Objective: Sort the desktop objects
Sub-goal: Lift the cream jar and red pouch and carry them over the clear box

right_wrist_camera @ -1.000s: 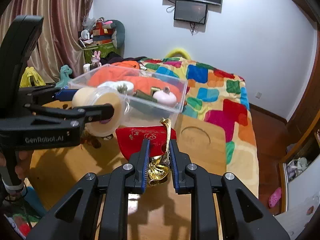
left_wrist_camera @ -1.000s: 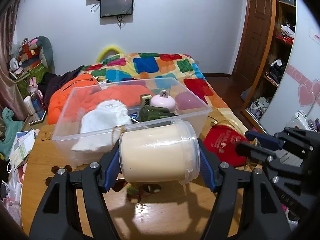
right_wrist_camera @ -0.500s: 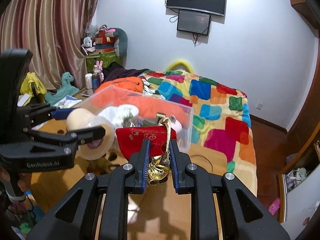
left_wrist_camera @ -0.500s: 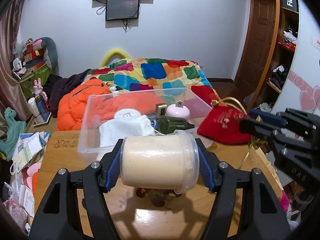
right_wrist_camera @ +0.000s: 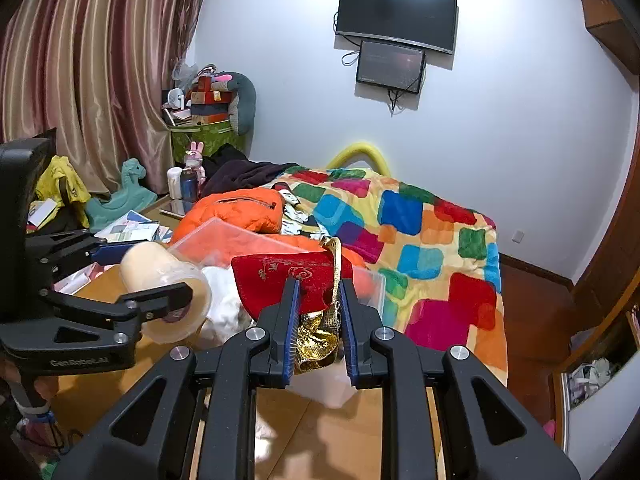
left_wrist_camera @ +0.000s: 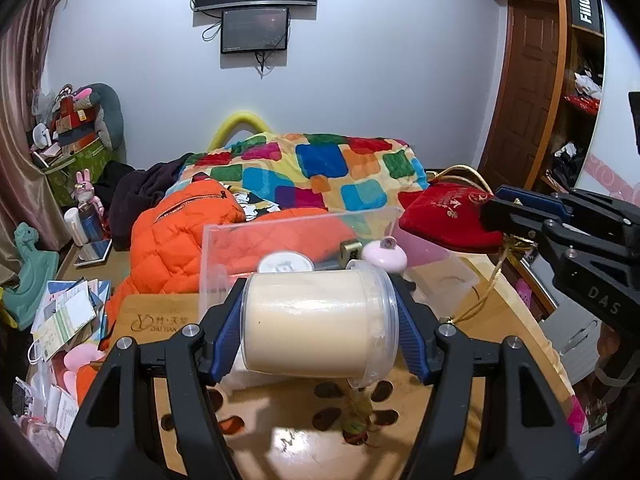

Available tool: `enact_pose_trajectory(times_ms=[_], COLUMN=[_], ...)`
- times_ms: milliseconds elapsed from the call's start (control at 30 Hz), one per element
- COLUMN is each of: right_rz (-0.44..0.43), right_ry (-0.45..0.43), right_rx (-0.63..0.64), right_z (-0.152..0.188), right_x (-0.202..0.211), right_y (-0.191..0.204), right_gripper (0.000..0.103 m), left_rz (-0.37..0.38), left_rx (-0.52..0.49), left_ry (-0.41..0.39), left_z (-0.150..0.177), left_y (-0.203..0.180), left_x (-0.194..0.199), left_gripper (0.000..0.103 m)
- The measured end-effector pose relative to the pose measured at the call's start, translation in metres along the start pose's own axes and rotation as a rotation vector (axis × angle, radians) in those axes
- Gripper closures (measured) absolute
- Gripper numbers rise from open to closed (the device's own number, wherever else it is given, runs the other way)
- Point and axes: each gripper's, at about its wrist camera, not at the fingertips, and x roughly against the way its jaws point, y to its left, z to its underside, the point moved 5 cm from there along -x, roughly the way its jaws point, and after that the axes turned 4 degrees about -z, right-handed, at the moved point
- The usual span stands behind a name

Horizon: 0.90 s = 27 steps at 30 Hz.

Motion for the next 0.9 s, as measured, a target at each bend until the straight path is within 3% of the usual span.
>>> enact_pose_trajectory(times_ms=[900], right_rz=[-0.083], right_ry=[0.094], right_rx=[-0.048], right_z=[0.003], right_x=[-0.111], right_y=[-0.007], right_gripper=[0.086], left_rz=[-0.053], left_rx=[-0.029], left_ry=[0.064], left_z=[-0.041], left_y=[0.032], left_x=[-0.079], left_gripper=[0.037])
